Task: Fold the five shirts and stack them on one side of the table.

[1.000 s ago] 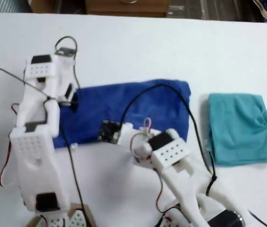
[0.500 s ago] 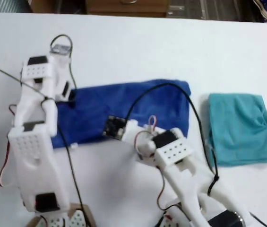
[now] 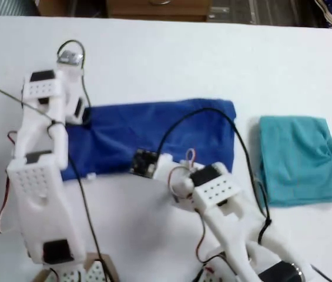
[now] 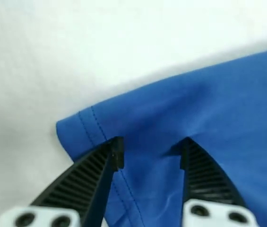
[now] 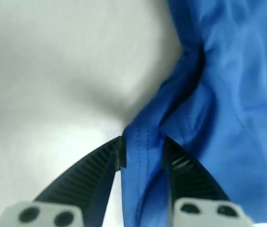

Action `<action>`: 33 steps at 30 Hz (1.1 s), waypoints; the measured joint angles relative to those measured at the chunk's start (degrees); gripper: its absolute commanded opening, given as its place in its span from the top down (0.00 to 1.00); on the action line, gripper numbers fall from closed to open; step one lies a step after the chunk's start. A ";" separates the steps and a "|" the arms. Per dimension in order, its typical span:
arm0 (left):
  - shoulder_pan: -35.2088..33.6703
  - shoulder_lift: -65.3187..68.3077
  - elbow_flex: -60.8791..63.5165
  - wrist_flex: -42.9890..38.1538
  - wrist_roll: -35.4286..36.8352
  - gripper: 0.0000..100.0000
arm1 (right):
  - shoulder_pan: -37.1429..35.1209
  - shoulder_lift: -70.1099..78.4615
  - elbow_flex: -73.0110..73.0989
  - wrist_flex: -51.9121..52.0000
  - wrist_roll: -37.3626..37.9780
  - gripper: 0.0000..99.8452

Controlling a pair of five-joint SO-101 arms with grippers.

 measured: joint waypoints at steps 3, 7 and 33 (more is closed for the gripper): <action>0.09 0.00 0.00 0.00 0.00 0.79 | 0.09 0.00 0.00 0.00 0.00 0.87; 1.14 0.00 -0.09 1.23 0.00 0.79 | 0.00 0.00 0.00 -0.53 0.00 0.87; 1.49 -4.40 -0.09 6.33 0.09 0.79 | 2.81 16.09 -6.15 -11.78 0.00 0.95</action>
